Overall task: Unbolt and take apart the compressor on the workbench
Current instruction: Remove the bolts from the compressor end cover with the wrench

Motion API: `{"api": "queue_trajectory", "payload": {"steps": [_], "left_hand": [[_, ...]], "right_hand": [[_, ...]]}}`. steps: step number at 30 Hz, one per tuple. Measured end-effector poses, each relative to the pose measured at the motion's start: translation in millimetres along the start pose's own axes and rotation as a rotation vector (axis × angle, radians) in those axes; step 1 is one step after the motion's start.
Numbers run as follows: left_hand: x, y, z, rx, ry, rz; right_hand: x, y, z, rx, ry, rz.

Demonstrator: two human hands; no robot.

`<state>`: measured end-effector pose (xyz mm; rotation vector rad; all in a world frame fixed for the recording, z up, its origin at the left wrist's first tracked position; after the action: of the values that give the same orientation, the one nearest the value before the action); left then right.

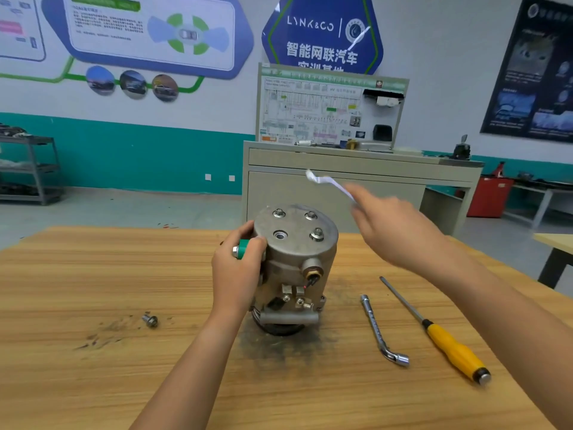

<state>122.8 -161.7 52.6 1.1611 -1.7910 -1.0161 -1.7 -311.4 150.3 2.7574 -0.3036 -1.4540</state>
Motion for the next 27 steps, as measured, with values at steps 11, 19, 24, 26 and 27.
{"api": "queue_trajectory", "payload": {"steps": [11,19,24,26,27], "left_hand": [[-0.8,-0.6,6.0,0.006,0.058,-0.01],[3.9,1.9,7.2,0.031,0.082,-0.022],[5.9,1.6,8.3,0.034,0.091,-0.033],[4.8,-0.2,8.1,0.026,0.096,-0.021],[4.2,-0.8,8.3,0.025,0.098,-0.014]], "right_hand": [[15.5,14.8,57.2,0.151,-0.131,0.12],[-1.1,-8.5,37.3,0.096,-0.223,0.434],[-1.4,-26.5,41.9,0.083,-0.296,0.489],[1.0,-29.0,46.9,0.093,-0.309,0.472],[1.7,-28.6,49.9,0.097,-0.293,0.487]]}}
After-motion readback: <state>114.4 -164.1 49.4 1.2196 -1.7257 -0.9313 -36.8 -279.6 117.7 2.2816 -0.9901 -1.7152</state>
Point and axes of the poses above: each hand's wrist, its own z-axis away from the middle knuckle, its own x-axis out of the palm, y = z × x, the point moved 9 cm from there along -z, towards the middle knuckle, and after that the axes turned 5 degrees about -x, right-handed, at the moved point
